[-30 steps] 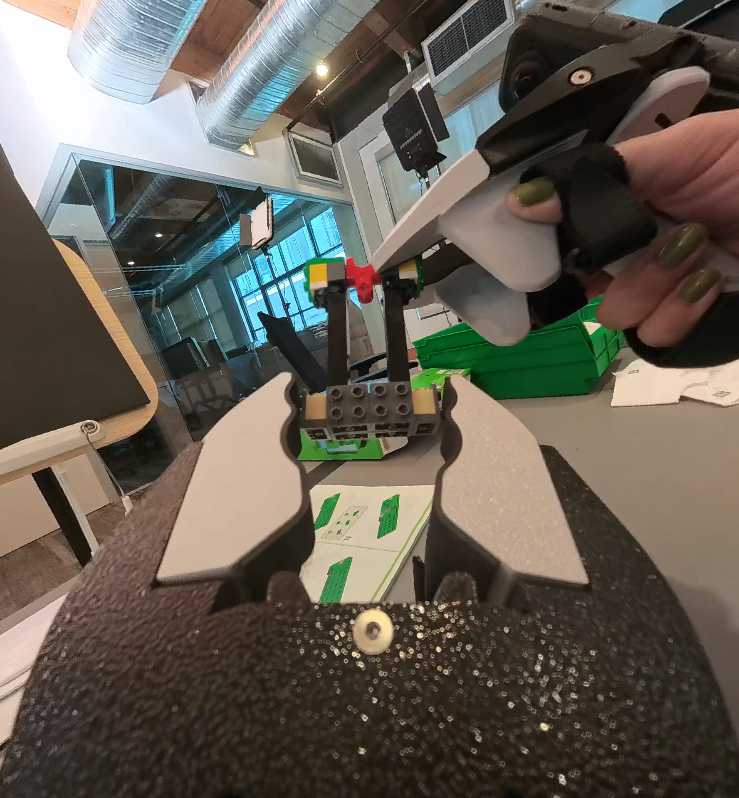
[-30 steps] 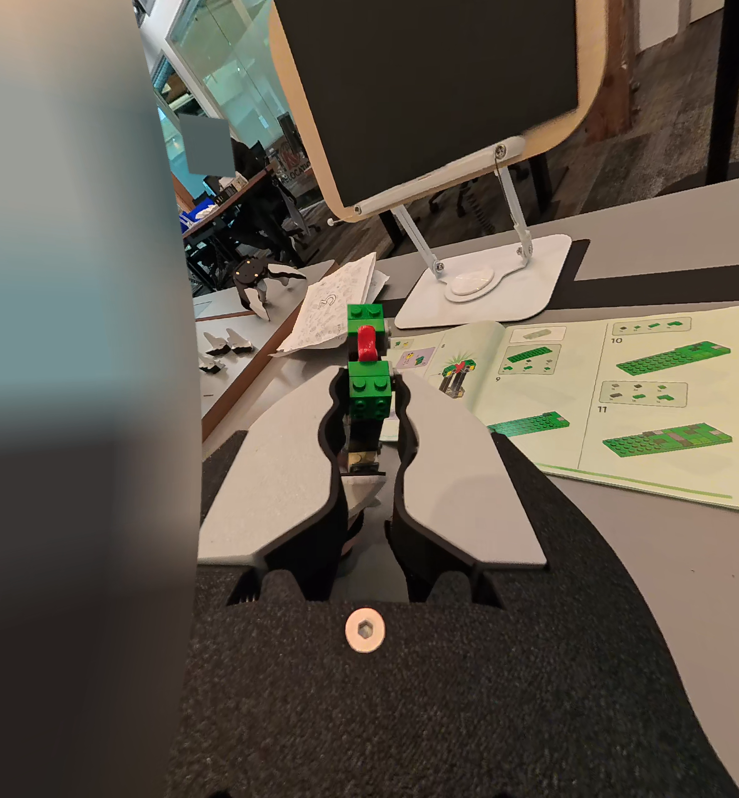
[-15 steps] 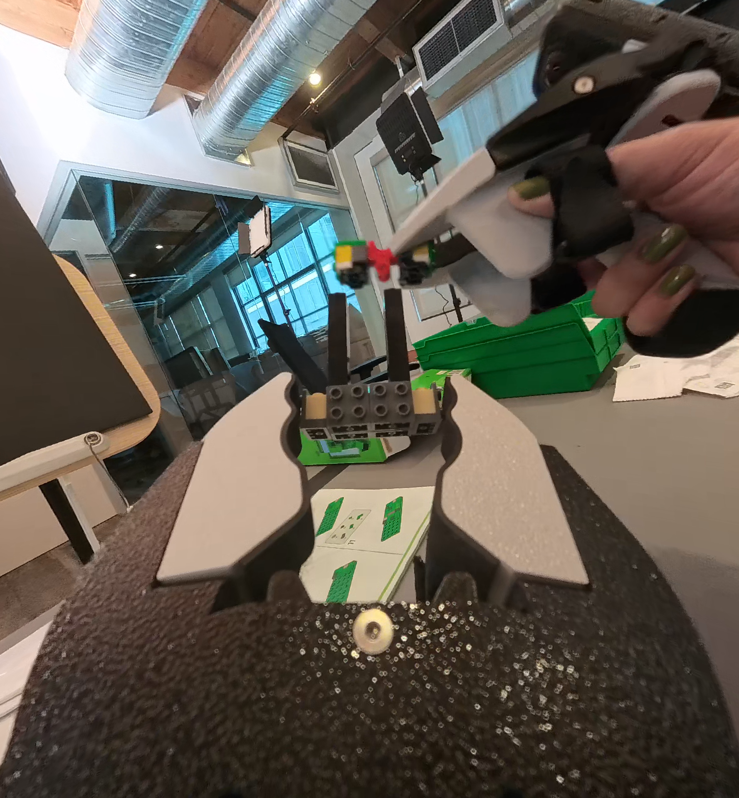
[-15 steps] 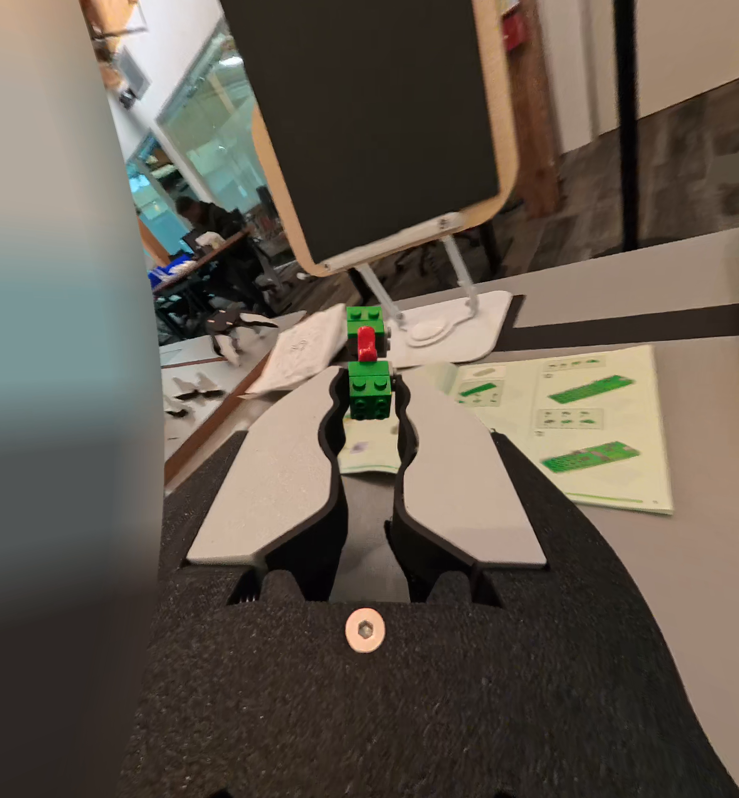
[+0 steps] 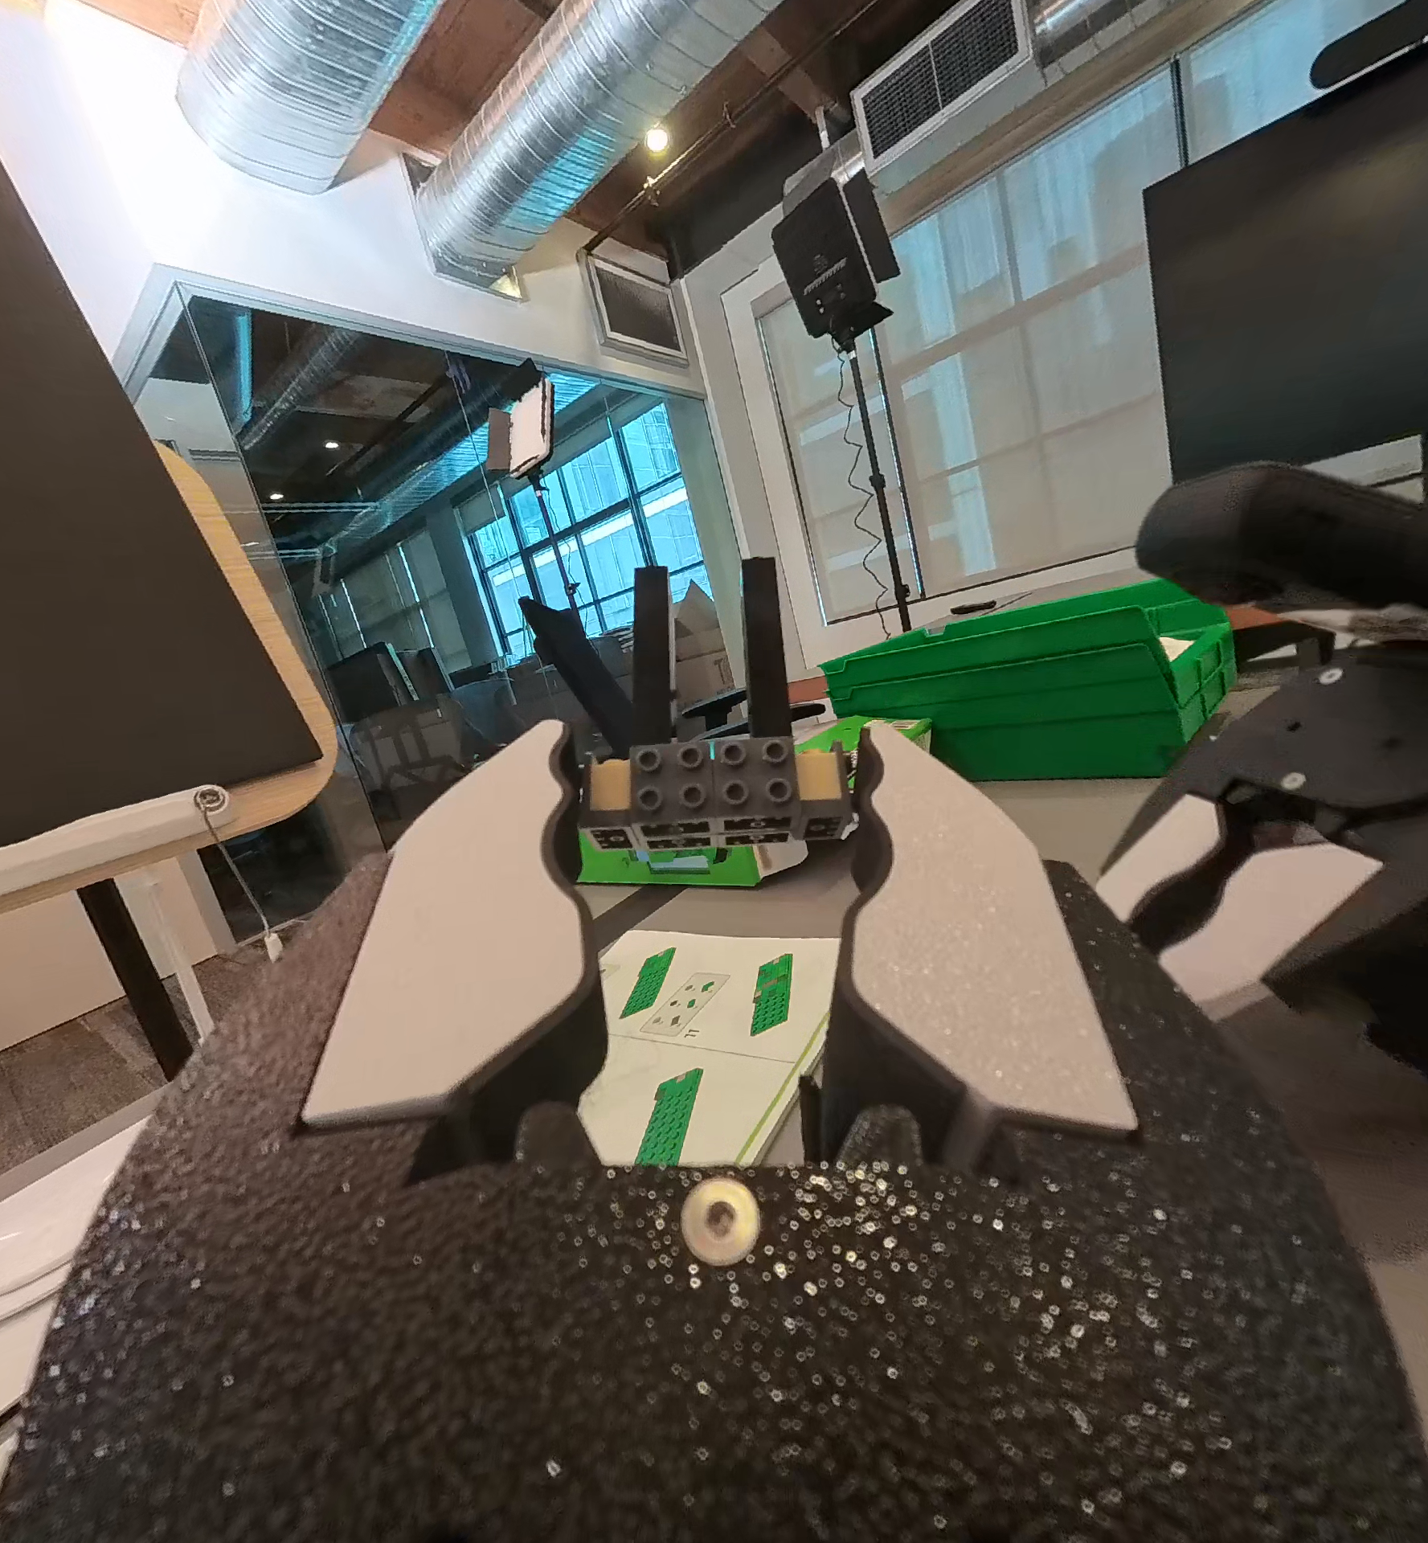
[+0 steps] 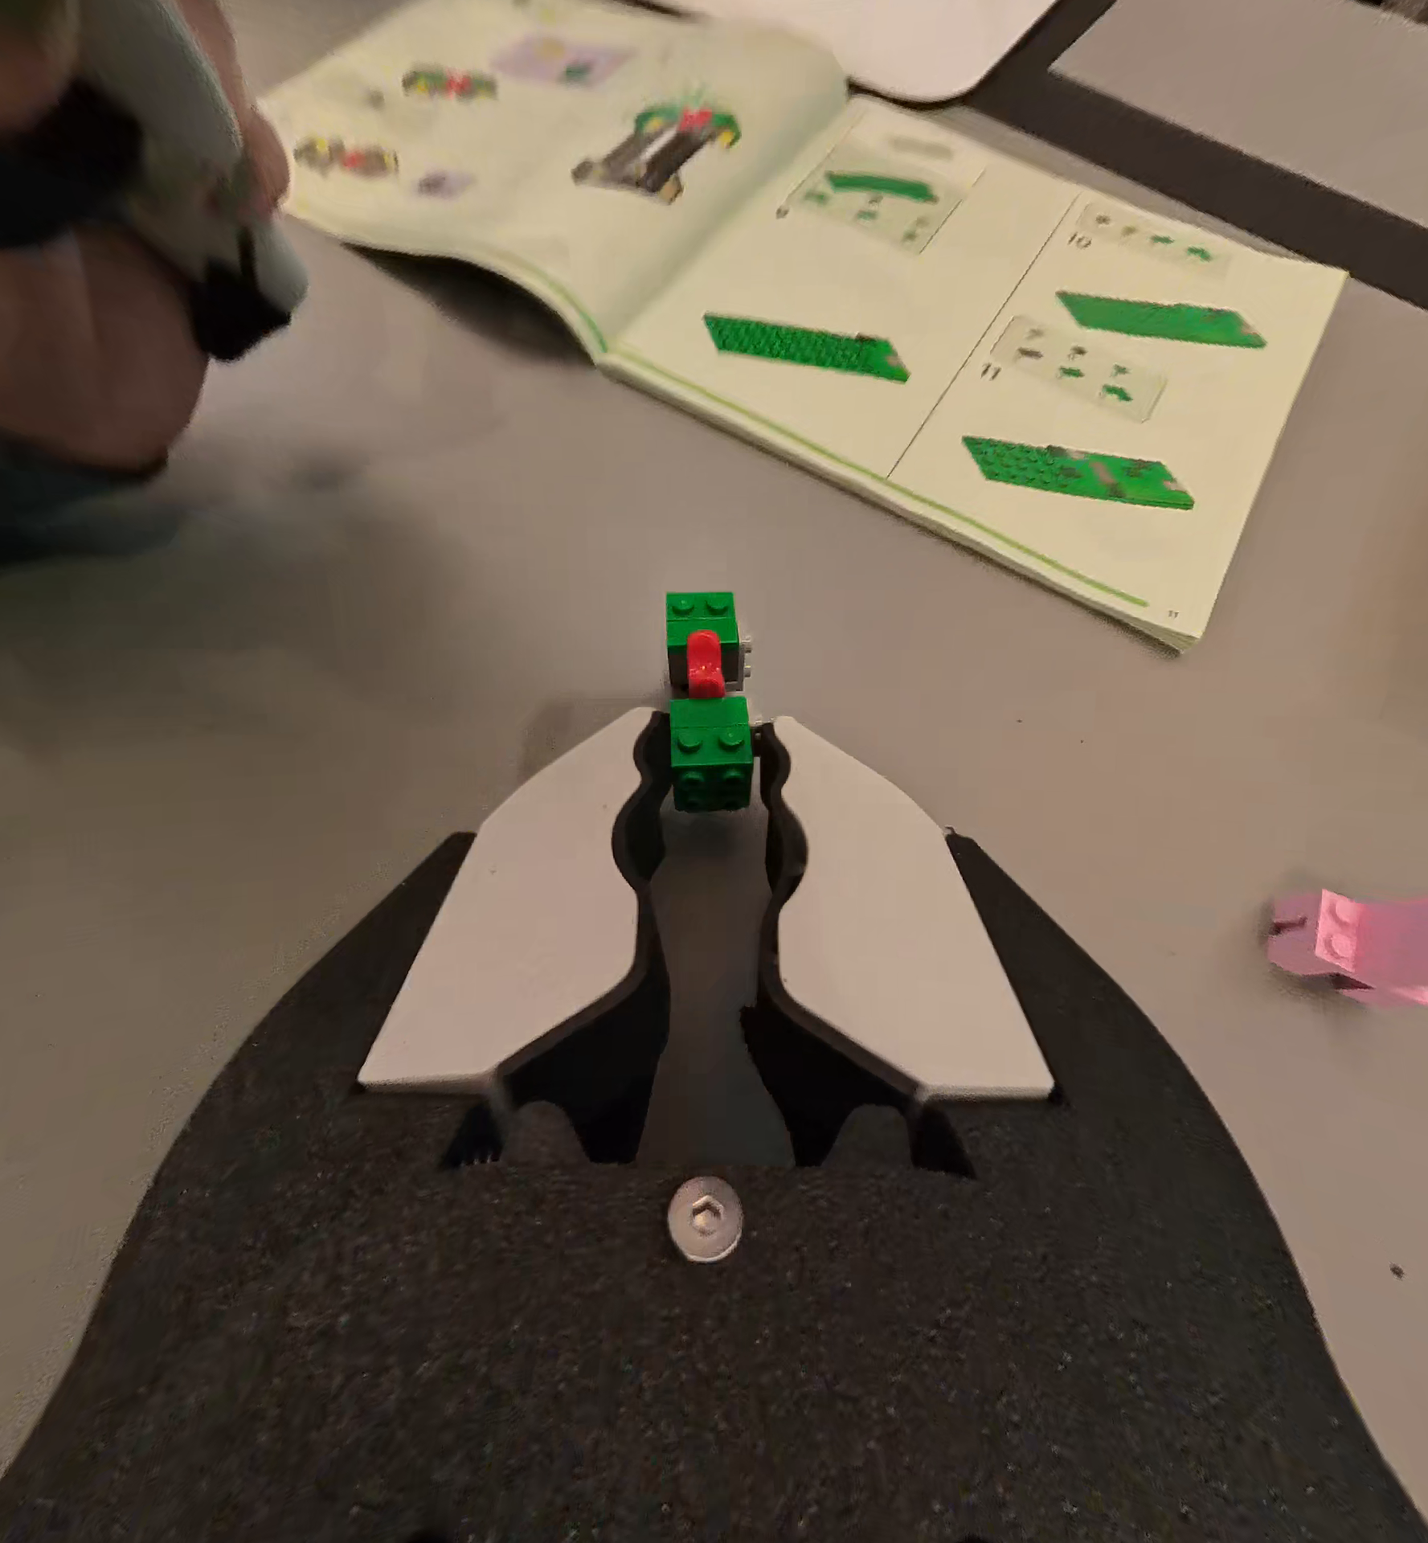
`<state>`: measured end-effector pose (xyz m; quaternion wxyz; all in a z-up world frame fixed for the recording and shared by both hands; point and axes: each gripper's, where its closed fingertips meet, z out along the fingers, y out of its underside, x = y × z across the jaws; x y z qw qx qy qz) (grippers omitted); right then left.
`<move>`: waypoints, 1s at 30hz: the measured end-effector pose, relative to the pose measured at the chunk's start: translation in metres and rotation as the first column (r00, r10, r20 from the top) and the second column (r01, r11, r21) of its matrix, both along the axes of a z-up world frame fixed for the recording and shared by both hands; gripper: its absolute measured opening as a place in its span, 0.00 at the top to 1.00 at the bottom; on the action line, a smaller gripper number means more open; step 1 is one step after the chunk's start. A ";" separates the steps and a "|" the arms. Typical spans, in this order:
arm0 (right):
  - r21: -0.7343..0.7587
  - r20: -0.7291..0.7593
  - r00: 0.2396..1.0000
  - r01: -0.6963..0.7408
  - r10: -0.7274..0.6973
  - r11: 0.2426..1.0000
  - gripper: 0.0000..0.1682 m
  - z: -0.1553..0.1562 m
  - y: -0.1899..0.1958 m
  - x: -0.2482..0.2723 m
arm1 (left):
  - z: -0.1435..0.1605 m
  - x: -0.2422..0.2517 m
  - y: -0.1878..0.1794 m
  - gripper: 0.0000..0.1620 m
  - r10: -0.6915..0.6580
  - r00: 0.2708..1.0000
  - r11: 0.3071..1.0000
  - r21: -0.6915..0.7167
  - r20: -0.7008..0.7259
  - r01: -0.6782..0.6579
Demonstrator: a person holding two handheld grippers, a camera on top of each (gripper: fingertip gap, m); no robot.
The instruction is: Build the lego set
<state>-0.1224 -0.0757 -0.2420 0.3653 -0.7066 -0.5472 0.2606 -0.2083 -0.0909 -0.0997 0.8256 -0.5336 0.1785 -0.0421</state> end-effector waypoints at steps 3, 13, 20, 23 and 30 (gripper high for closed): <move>0.039 0.043 0.999 -0.024 0.023 0.999 0.88 -0.006 0.000 0.001 | 0.000 0.001 0.000 0.61 -0.004 1.000 1.000 -0.001 0.000 0.004; -0.036 0.290 0.957 -0.015 0.024 0.999 0.82 -0.008 0.001 0.010 | -0.001 0.003 0.001 0.61 -0.019 1.000 1.000 -0.009 -0.001 0.019; -0.132 0.488 0.872 0.039 0.030 0.990 0.91 -0.001 0.001 0.005 | -0.001 0.002 0.001 0.61 -0.023 1.000 1.000 -0.011 -0.002 0.023; -0.128 0.554 0.831 0.023 0.052 0.991 0.93 -0.003 0.000 0.004 | 0.000 0.001 0.001 0.61 -0.023 1.000 1.000 -0.009 0.000 0.023; -0.152 0.654 0.750 0.005 0.097 0.988 0.92 -0.014 -0.001 0.008 | 0.001 0.000 0.001 0.61 -0.022 1.000 1.000 -0.008 0.002 0.022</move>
